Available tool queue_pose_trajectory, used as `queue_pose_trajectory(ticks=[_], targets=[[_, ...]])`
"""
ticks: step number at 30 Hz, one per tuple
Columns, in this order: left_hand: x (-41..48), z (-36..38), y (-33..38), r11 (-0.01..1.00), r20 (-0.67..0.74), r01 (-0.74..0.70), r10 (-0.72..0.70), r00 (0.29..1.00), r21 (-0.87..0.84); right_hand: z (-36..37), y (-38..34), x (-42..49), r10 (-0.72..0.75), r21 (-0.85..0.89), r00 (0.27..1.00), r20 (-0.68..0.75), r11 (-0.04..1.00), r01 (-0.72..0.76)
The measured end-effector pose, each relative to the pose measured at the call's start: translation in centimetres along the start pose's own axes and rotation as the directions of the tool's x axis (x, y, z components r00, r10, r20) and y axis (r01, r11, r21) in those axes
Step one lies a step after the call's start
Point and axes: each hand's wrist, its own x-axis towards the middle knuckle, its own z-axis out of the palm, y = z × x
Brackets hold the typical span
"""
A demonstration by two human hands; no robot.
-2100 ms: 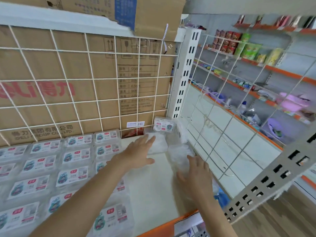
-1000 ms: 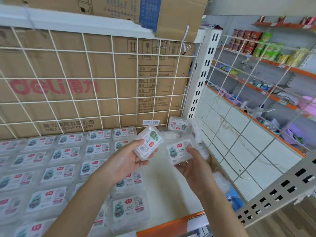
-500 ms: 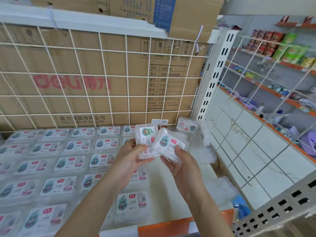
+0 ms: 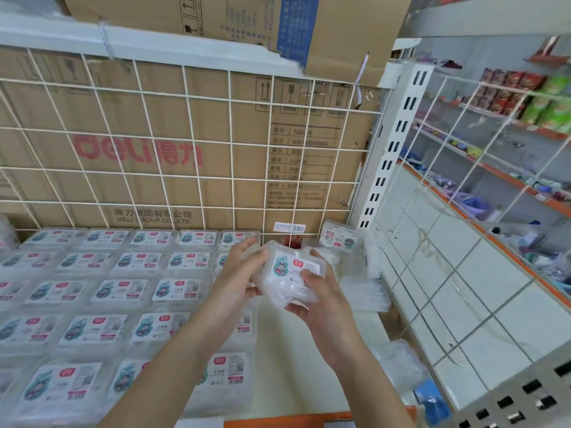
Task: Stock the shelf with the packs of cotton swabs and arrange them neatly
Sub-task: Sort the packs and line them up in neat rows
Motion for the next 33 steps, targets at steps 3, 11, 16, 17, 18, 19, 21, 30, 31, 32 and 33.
queue_pose_trajectory(ticks=[3, 11, 16, 17, 18, 19, 21, 30, 31, 32, 33], targets=[[-0.1, 0.3, -0.2, 0.998, 0.049, 0.042, -0.045, 0.998, 0.049, -0.1, 0.2, 0.4, -0.038, -0.044, 0.999, -0.023, 0.998, 0.037], [-0.5, 0.3, -1.1, 0.996, 0.086, 0.076, -0.079, 0.993, 0.041, 0.1, 0.5, 1.2, -0.006, 0.189, 1.000, -0.001, 0.982, 0.006], [0.2, 0.8, -0.6, 0.988, 0.059, 0.156, -0.157, 0.986, 0.007, 0.3, 0.7, 2.2, -0.108, 0.178, 0.994, 0.011, 0.978, 0.104], [0.5, 0.8, -0.6, 0.986, 0.049, 0.164, -0.164, 0.985, 0.001, 0.3, 0.8, 2.4, -0.131, 0.129, 0.991, 0.016, 0.983, 0.128], [0.6, 0.8, -0.6, 0.987, 0.039, 0.161, -0.161, 0.986, -0.011, 0.4, 1.0, 2.7, -0.164, 0.042, 0.986, 0.015, 0.986, 0.163], [0.7, 0.7, -0.6, 0.988, 0.030, 0.150, -0.150, 0.988, -0.028, 0.3, 1.2, 2.8, -0.214, -0.099, 0.977, 0.009, 0.972, 0.214], [1.1, 0.3, -0.8, 0.989, 0.007, 0.131, -0.131, 0.991, -0.070, 0.2, 1.0, 3.1, -0.343, -0.433, 0.938, 0.050, 0.839, 0.329], [3.0, -0.5, -0.1, 0.968, 0.064, 0.184, -0.175, 0.982, -0.171, -1.6, 0.4, 6.3, -0.300, -0.773, 0.893, 0.336, 0.455, 0.443], [3.3, -0.6, -0.1, 0.970, 0.080, 0.189, -0.178, 0.981, -0.152, -1.6, 0.4, 6.6, -0.315, -0.788, 0.889, 0.332, 0.426, 0.445], [3.6, -0.8, -0.1, 0.973, 0.101, 0.196, -0.184, 0.978, -0.122, -1.8, 0.3, 7.0, -0.318, -0.799, 0.891, 0.323, 0.413, 0.437], [3.9, -0.9, 0.0, 0.976, 0.119, 0.202, -0.192, 0.974, -0.078, -2.0, 0.2, 7.4, -0.308, -0.806, 0.899, 0.310, 0.417, 0.421]])
